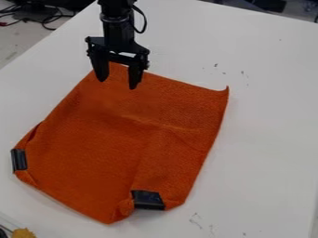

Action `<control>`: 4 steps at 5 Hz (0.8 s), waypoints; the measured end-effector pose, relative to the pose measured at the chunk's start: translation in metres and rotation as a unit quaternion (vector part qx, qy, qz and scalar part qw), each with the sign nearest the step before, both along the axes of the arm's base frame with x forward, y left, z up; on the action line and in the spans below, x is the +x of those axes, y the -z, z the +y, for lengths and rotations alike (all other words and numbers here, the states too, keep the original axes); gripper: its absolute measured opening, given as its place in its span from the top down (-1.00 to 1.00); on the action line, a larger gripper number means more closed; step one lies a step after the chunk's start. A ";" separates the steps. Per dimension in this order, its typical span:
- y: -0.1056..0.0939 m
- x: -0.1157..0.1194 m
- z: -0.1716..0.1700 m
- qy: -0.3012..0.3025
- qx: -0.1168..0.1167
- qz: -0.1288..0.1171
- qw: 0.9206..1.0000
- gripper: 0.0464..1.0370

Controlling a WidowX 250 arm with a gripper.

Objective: Fold the cloth from top left to bottom right

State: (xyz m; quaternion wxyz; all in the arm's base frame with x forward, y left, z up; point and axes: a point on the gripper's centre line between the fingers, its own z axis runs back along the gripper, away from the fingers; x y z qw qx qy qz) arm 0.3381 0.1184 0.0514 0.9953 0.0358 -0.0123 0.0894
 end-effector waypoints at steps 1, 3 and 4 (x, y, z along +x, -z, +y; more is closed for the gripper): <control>0.016 -0.004 -0.001 0.001 -0.007 0.020 1.000 -0.93; 0.033 0.017 0.035 0.020 -0.007 0.011 1.000 -0.93; 0.037 0.035 0.065 0.032 -0.006 -0.012 0.999 -0.93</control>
